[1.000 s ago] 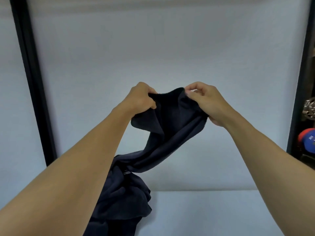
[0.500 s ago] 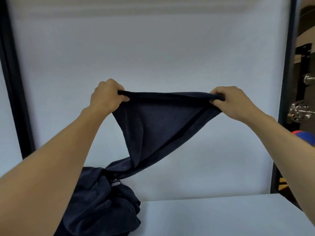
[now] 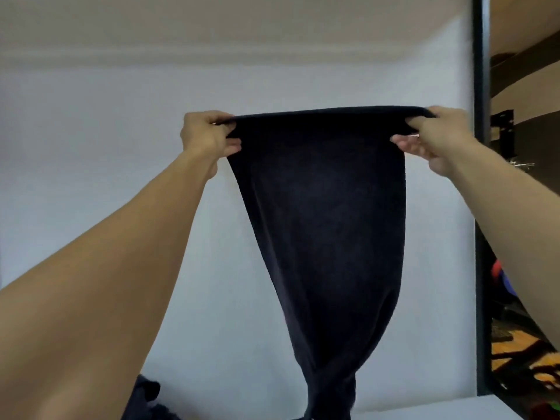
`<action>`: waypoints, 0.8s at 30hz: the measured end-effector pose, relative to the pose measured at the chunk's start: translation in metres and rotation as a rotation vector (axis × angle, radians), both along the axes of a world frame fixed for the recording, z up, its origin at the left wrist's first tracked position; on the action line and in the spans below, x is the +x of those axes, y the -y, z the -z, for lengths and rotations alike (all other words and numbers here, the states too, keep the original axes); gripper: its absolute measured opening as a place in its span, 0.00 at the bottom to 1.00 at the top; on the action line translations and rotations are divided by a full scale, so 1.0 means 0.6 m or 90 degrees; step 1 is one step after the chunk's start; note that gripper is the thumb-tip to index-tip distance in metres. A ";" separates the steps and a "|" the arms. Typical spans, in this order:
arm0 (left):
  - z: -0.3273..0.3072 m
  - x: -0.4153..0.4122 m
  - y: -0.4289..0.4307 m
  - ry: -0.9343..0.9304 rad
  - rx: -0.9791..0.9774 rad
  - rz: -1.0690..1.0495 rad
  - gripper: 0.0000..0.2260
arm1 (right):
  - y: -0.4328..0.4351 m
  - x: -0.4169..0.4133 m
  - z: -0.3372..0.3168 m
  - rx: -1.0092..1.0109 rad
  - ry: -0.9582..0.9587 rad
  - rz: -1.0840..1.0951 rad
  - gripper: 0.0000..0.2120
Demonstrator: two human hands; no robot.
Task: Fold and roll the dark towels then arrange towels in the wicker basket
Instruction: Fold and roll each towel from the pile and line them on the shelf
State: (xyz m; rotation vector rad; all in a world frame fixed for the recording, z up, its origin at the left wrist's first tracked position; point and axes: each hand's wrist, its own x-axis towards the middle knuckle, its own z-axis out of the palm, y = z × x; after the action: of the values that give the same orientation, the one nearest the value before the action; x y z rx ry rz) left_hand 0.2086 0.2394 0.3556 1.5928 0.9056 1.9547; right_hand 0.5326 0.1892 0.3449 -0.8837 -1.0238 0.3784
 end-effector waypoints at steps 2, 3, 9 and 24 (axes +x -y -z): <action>-0.018 0.013 -0.020 0.029 0.012 -0.007 0.07 | -0.024 0.013 -0.022 0.012 -0.006 -0.003 0.04; -0.026 0.016 -0.030 0.038 0.016 -0.010 0.08 | -0.035 0.019 -0.031 0.016 -0.007 -0.004 0.04; -0.084 0.027 -0.049 0.056 0.074 0.022 0.08 | -0.081 0.038 -0.086 0.088 -0.002 -0.022 0.05; -0.044 -0.036 0.194 0.012 0.132 -0.016 0.05 | 0.144 -0.005 -0.034 0.151 0.082 0.045 0.06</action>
State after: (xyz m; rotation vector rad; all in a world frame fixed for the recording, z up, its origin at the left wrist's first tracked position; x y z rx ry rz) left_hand 0.1868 0.1228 0.3818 1.6784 0.7388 2.1361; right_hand 0.5296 0.1029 0.3655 -0.7346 -1.1274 0.1366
